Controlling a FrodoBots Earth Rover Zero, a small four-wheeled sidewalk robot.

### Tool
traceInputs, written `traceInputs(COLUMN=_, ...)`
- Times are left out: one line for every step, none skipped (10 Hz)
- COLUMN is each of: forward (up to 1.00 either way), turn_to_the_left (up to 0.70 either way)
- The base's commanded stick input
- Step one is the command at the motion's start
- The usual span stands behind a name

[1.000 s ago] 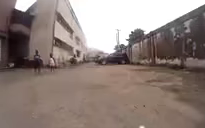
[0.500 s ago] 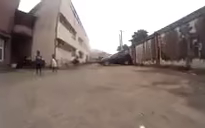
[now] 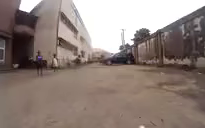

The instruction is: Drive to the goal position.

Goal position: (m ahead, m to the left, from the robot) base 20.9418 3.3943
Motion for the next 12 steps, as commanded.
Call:
traceInputs(forward=0.30, turn_to_the_left=0.00)
traceInputs(forward=0.30, turn_to_the_left=0.00)
traceInputs(forward=0.30, turn_to_the_left=0.00)
traceInputs(forward=0.30, turn_to_the_left=0.00)
traceInputs(forward=0.30, turn_to_the_left=0.00)
traceInputs(forward=0.30, turn_to_the_left=0.00)
traceInputs(forward=0.30, turn_to_the_left=0.00)
traceInputs(forward=0.30, turn_to_the_left=0.00)
traceInputs(forward=0.30, turn_to_the_left=0.00)
traceInputs(forward=0.30, turn_to_the_left=0.00)
traceInputs(forward=0.30, turn_to_the_left=0.00)
traceInputs(forward=0.30, turn_to_the_left=0.00)
